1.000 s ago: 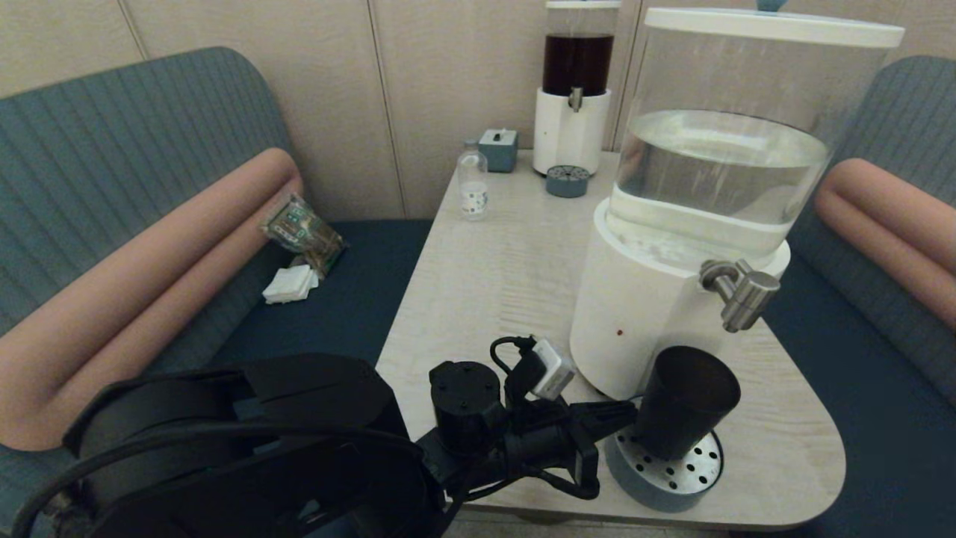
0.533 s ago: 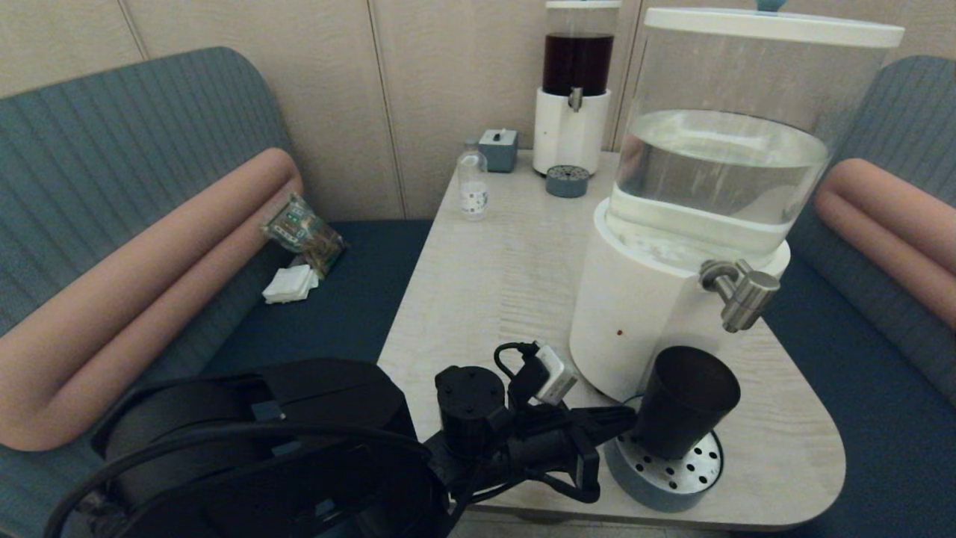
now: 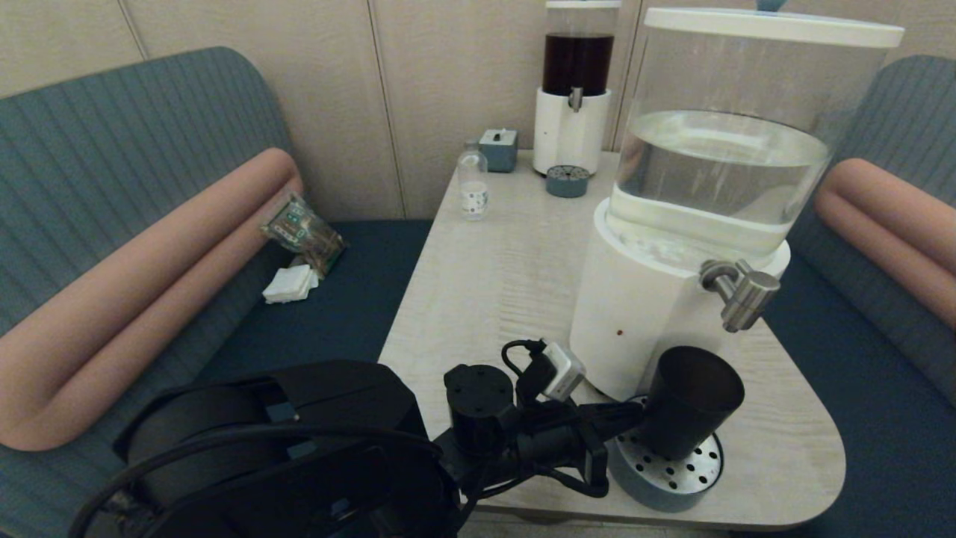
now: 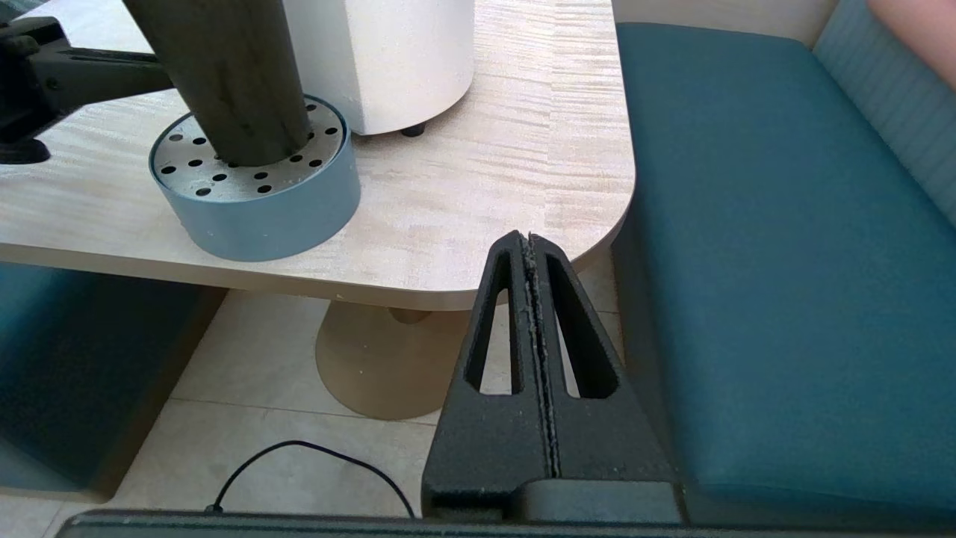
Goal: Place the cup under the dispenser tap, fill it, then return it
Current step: Turn on the faucet
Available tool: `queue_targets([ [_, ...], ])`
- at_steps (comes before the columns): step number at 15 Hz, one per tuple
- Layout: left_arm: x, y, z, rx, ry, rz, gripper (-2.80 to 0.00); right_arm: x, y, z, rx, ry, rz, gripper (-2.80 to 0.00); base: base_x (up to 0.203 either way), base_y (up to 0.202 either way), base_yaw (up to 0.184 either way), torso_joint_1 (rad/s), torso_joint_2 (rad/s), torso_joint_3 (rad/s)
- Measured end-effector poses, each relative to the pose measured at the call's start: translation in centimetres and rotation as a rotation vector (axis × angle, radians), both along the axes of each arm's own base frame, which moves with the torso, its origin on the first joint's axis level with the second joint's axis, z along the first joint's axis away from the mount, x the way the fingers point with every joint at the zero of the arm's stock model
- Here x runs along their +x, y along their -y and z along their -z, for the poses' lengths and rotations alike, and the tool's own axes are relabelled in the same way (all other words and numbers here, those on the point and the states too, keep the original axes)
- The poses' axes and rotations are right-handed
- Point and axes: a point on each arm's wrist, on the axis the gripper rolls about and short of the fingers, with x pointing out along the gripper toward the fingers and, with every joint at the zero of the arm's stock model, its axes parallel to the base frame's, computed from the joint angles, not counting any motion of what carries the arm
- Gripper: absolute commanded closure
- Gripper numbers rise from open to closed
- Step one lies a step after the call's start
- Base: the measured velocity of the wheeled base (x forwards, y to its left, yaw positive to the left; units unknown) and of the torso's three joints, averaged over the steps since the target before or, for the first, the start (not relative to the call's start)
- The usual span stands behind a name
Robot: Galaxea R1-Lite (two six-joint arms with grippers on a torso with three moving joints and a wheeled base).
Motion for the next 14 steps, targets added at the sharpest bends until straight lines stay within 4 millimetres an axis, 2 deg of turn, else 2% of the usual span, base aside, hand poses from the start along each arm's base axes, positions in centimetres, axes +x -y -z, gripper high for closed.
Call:
queue_targets([
  [14, 0.05, 0.99, 0.18, -0.015, 0.006, 0.016, 0.00, 0.00, 0.00, 0.00, 0.001, 0.000, 0.000, 0.00, 0.000, 0.000, 0.000, 0.000, 0.00, 0.000],
])
